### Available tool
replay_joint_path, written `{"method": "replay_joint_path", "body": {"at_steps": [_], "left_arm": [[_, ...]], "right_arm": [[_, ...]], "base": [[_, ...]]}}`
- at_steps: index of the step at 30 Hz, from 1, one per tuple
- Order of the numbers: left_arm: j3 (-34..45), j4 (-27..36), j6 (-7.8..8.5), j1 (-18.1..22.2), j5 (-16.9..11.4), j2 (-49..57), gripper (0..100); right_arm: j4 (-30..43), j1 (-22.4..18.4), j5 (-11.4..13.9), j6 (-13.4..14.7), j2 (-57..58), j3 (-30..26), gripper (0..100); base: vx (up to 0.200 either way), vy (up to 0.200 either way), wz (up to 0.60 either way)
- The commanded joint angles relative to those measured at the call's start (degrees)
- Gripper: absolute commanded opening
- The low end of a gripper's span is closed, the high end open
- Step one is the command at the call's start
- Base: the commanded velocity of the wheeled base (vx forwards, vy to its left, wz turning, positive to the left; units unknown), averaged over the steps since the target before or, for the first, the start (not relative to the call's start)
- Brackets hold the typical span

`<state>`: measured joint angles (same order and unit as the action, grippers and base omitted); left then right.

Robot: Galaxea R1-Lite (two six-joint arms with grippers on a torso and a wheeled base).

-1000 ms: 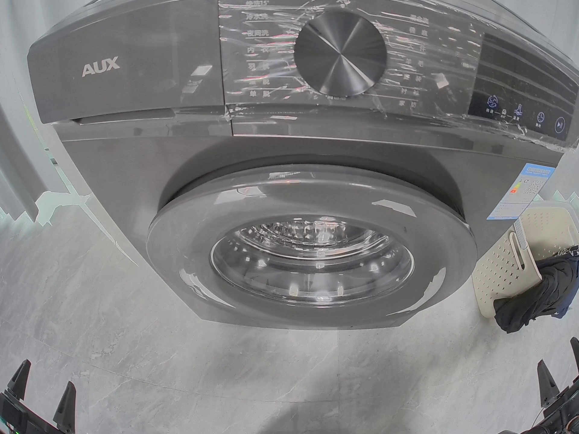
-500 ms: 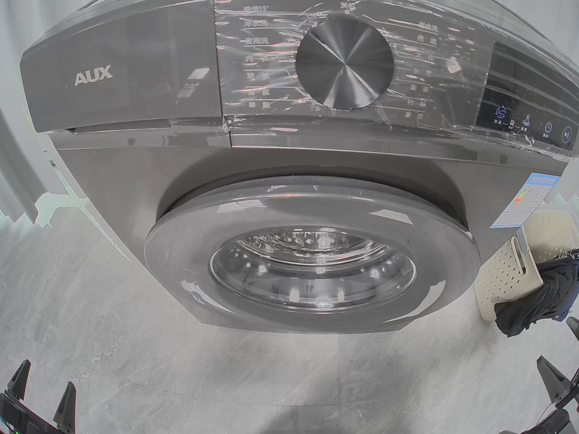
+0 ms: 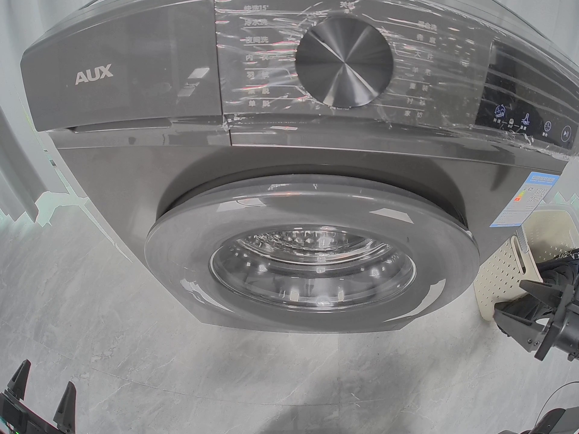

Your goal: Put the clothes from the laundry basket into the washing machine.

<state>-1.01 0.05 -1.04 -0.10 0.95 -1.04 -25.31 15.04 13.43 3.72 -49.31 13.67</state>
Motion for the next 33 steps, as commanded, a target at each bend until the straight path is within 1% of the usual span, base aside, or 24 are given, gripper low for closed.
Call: {"method": "replay_joint_path", "body": {"at_steps": [1, 6, 9, 18, 21, 24, 26, 29, 30, 31, 33], "left_arm": [[0.9, 0.0, -0.02, 0.1, 0.0, 0.9, 100], [0.9, 0.0, -0.02, 0.0, 0.0, 0.9, 100], [0.9, 0.0, -0.02, 0.0, 0.0, 0.9, 100], [0.9, 0.0, -0.02, 0.0, 0.0, 0.9, 100], [0.9, 0.0, -0.02, 0.0, 0.0, 0.9, 100], [0.9, 0.0, -0.02, 0.1, 0.0, 0.9, 100], [0.9, 0.0, -0.02, 0.1, 0.0, 0.9, 100], [0.9, 0.0, -0.02, 0.1, 0.0, 0.9, 100], [0.9, 0.0, -0.02, 0.1, 0.0, 0.9, 100], [0.9, 0.0, -0.02, 0.1, 0.0, 0.9, 100], [0.9, 0.0, -0.02, 0.1, 0.0, 0.9, 100]], "right_arm": [[-7.7, 12.7, -9.1, 5.6, -14.8, 2.2, 100], [-14.2, 12.8, -9.8, 4.7, -20.2, 3.1, 100], [-16.4, 12.6, -9.9, 4.3, -22.8, 4.4, 100], [-17.4, 13.2, -9.8, 4.0, -25.7, 6.9, 100], [-17.4, 13.2, -9.7, 3.7, -25.7, 6.5, 100], [-17.2, 13.3, -9.6, 3.1, -24.6, 3.8, 100], [-17.1, 13.3, -9.5, 2.0, -22.9, 2.3, 100], [-16.8, 13.3, -8.4, 1.0, -19.9, -0.2, 100], [-16.8, 13.3, -8.4, 1.0, -19.9, -0.2, 100], [-16.6, 13.3, -7.5, 0.9, -18.5, -1.2, 100], [-16.5, 13.3, -7.4, 0.9, -17.8, -1.5, 100]], "base": [[0.000, 0.000, 0.00], [0.000, 0.000, 0.00], [0.000, 0.000, 0.00], [0.000, 0.000, 0.00], [0.000, 0.000, 0.00], [0.000, 0.000, 0.00], [0.000, 0.000, 0.00], [0.000, 0.000, 0.00], [0.000, 0.000, 0.00], [0.000, 0.000, 0.00], [0.000, 0.000, 0.00]]}}
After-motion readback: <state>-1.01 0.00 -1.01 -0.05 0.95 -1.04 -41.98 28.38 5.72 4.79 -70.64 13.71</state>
